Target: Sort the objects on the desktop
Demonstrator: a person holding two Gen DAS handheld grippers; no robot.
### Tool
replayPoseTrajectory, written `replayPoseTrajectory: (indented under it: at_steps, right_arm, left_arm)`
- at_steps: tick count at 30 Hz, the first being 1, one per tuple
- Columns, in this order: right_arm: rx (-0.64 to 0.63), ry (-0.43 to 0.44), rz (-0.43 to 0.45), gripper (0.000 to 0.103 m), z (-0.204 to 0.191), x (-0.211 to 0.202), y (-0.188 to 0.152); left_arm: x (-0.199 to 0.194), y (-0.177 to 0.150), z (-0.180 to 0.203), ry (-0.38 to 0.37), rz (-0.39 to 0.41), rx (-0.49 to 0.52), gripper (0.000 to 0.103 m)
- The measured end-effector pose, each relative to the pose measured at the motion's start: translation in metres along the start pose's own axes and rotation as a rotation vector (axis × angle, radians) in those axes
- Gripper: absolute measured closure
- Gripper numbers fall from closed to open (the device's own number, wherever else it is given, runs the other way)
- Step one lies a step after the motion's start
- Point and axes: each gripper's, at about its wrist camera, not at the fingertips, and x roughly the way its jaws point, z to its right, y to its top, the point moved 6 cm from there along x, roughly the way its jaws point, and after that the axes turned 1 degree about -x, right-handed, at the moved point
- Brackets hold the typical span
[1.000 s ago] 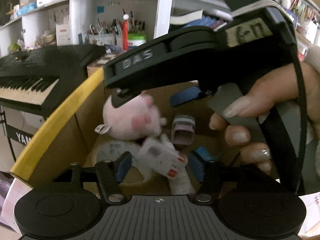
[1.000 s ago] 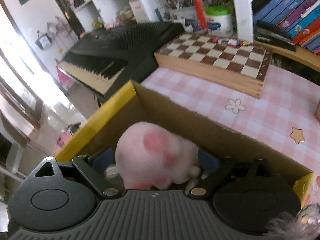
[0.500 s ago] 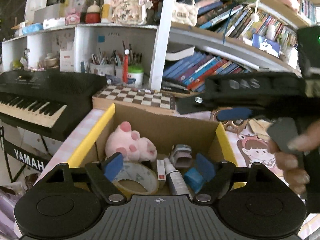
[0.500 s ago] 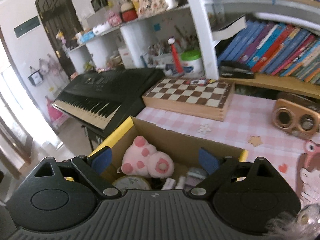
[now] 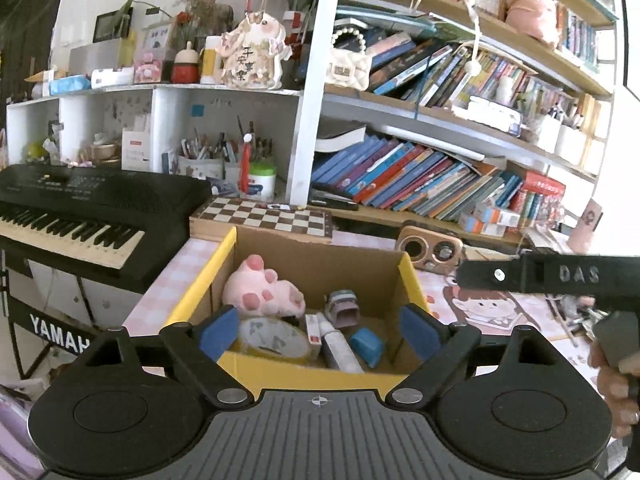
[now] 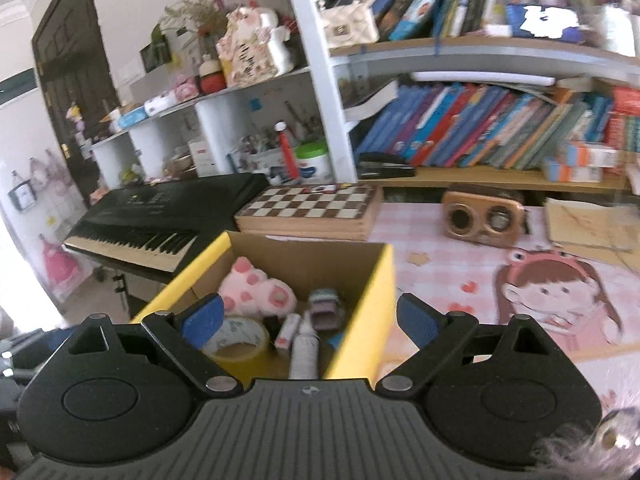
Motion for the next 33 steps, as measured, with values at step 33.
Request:
replayPoseTrajectory:
  at_steps: [33]
  right_arm:
    - [-0.070,-0.362,0.051,0.010,-0.008,-0.133,-0.152]
  left_arm:
    - [-0.066,-0.092,0.037,-0.010,-0.097,0.133,0.007]
